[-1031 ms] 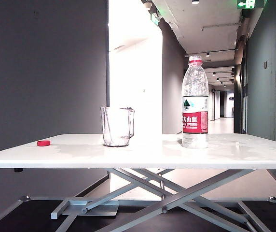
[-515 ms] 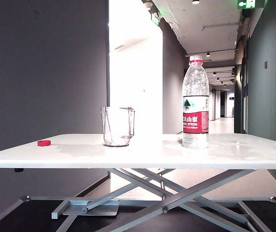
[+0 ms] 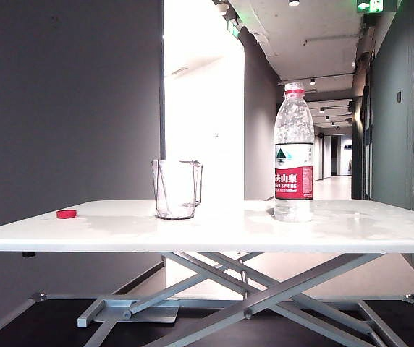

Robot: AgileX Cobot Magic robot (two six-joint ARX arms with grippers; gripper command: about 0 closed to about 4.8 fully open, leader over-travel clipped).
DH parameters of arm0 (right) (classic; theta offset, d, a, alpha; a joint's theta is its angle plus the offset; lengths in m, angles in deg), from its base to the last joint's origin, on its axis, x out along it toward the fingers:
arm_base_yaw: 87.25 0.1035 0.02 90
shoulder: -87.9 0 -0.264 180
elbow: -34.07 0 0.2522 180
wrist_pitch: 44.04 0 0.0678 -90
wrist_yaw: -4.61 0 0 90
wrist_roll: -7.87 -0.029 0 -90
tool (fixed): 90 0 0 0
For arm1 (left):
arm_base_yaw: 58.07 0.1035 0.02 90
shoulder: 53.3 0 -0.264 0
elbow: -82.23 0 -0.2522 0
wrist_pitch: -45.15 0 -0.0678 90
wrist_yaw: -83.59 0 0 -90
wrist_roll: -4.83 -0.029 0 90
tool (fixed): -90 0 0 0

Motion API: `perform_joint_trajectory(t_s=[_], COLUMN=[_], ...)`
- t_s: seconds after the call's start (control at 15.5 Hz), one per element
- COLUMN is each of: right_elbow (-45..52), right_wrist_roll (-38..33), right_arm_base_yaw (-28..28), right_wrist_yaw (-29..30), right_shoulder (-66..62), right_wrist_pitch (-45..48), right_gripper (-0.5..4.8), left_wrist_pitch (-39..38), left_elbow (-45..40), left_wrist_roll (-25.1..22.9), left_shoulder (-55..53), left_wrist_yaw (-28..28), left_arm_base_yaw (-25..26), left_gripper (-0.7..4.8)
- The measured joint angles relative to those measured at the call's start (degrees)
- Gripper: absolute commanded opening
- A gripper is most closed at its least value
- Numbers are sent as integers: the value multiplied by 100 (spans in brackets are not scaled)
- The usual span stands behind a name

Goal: Pick up the mineral water bottle on the table and pour water into the mug until it's half full.

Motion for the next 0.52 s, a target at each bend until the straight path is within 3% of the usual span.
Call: perform_joint_trajectory(t_s=[0.26,0.52], right_elbow=[-66,-994], right_wrist_roll=[-39,-44], right_arm_base_yaw=[0,-2], right_wrist_yaw=[-90,70], right_shoulder=[-2107,-4953], right_wrist_pitch=[1759,3480], right_gripper=[463,479], left_wrist_pitch=[0,0], left_elbow=[0,0], left_wrist_roll=[0,0], left_shoulder=[0,0], left_wrist_yaw=[0,2], left_arm_base_yaw=[0,0], left_gripper=[-5,-5])
